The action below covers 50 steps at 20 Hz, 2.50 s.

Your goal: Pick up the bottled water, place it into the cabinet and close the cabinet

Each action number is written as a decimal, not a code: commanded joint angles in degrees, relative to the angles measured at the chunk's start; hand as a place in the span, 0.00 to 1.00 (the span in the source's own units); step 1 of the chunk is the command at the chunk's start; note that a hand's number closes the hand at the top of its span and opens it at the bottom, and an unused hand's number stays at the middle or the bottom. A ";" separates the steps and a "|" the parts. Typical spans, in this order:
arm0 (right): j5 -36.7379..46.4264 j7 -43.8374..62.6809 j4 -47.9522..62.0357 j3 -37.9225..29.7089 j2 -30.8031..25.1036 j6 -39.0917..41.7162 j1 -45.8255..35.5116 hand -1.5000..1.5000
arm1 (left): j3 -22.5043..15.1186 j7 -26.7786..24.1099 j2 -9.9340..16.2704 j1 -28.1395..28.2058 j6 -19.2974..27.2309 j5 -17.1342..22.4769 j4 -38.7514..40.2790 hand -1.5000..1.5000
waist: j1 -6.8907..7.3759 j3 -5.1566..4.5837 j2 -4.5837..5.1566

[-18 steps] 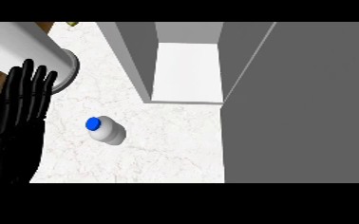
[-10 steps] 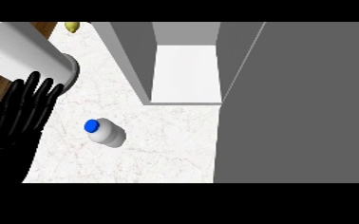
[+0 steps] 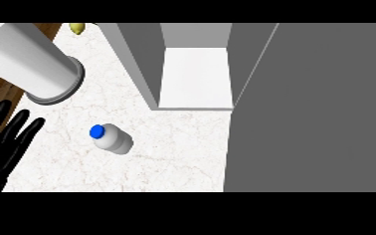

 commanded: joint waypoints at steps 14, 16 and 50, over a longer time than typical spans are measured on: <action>7.25 13.48 -12.56 10.76 1.84 -6.69 -0.26 0.00 | 4.82 9.44 0.40 4.40 2.77 6.11 -10.43 0.00 | 0.04 -0.02 -0.06; 5.16 13.34 -13.64 8.61 0.80 -6.57 1.13 0.00 | 7.84 11.66 2.51 3.42 3.24 11.26 -10.38 0.00 | 0.04 0.00 -0.14; 5.26 22.69 -18.76 10.13 -3.93 -12.29 -6.06 0.00 | 1.19 -9.00 -4.59 -6.93 -5.17 -18.57 27.12 0.00 | -1.17 -0.05 0.17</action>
